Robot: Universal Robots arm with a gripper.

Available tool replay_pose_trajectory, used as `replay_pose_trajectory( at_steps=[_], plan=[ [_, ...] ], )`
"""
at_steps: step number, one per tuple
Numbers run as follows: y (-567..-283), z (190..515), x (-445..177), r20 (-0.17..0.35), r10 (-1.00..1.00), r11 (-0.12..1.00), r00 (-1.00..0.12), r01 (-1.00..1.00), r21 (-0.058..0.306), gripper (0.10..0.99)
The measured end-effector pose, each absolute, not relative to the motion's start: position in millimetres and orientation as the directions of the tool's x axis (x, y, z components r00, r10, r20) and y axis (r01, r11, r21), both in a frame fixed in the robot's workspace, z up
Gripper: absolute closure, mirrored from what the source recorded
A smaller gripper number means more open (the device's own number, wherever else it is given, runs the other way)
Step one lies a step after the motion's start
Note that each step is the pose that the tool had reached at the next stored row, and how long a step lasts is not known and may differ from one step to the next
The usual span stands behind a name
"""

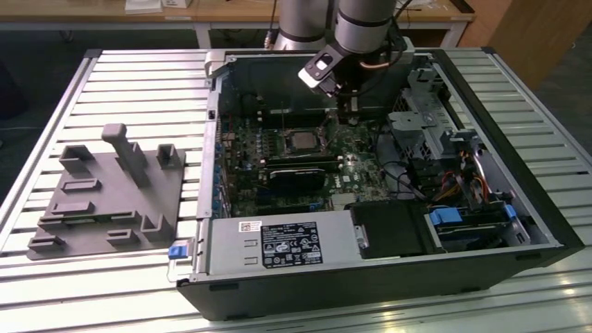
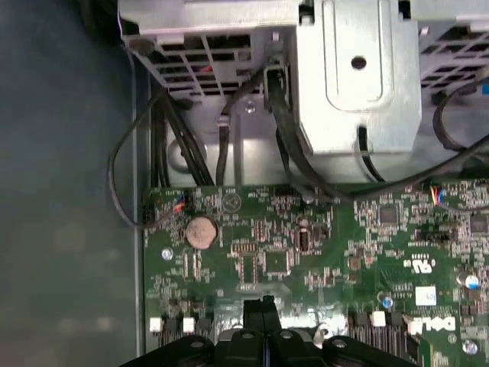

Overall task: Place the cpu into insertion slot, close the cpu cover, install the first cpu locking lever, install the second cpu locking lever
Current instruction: 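Close the cpu cover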

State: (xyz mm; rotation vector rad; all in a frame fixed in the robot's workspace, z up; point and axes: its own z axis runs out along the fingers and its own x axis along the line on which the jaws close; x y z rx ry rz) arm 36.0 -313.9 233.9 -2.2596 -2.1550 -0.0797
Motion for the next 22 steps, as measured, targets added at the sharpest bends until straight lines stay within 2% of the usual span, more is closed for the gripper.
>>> replay_pose_trajectory(
  at_steps=[22],
  plan=[
    [-314.1,233.8,-16.1,0.05,0.998,-0.048,0.047,0.998,0.026,0.98]
  ],
)
